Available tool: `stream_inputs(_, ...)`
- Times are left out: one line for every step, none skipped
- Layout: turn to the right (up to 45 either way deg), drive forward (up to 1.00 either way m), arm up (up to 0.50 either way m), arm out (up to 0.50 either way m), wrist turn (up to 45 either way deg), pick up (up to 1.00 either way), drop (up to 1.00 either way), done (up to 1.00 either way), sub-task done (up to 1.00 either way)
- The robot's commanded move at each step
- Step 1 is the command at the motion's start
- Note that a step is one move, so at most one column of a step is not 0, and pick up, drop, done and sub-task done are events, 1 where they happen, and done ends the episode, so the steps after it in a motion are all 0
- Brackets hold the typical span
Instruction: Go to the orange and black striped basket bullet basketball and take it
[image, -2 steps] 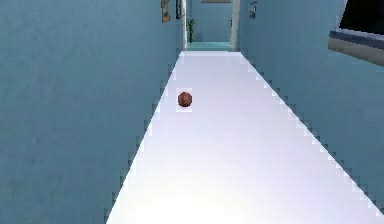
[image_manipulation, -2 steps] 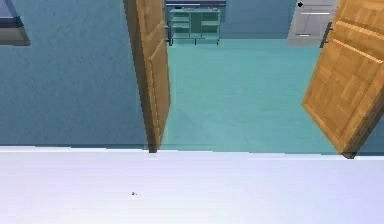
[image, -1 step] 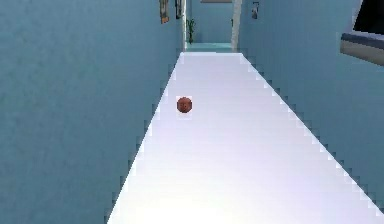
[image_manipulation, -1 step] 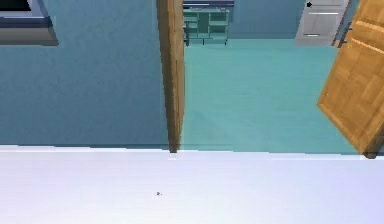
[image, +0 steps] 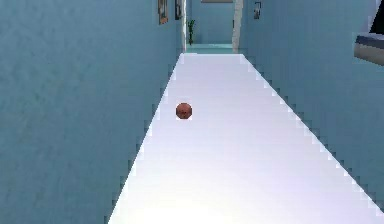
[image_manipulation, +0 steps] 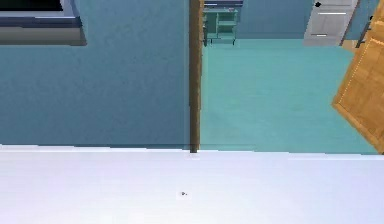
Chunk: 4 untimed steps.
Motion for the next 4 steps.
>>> stream_inputs(18.0,0.00,0.00,0.00,0.0,0.00,0.00,0.00,0.00)
stream_inputs(0.0,1.00,0.00,0.00,0.0,0.00,0.00,0.00,0.00)
stream_inputs(0.0,1.00,0.00,0.00,0.0,0.00,0.00,0.00,0.00)
stream_inputs(15.0,0.00,0.00,0.00,0.0,0.00,0.00,0.00,0.00)
